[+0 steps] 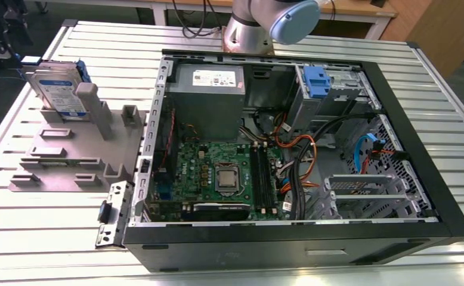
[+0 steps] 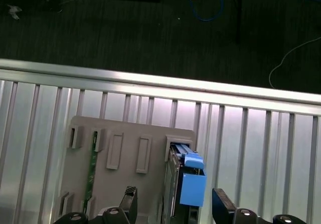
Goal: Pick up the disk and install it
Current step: 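Pick up the disk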
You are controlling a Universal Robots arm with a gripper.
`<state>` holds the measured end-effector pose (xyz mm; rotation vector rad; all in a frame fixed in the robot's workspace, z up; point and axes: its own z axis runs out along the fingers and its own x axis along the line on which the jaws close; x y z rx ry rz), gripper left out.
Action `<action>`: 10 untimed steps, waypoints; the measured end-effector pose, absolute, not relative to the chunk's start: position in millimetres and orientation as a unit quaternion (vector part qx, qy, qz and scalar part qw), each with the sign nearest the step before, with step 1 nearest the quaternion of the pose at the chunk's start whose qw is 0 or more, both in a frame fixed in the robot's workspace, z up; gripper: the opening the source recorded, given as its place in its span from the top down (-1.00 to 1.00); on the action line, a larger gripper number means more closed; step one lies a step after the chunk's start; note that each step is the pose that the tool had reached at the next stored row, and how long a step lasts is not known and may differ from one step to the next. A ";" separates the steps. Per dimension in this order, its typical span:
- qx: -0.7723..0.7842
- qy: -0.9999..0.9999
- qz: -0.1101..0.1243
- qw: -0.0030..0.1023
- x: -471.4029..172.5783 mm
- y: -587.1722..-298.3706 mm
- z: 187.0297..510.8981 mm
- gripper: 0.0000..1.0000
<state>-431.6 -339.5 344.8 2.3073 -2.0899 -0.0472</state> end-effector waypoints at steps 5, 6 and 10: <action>0.742 -0.671 -0.015 0.014 -431.5 -337.7 341.7 -0.37; 0.742 -0.670 -0.015 0.014 -431.5 -337.4 340.5 -0.37; 0.742 -0.670 -0.015 0.014 -431.5 -336.2 335.0 -0.37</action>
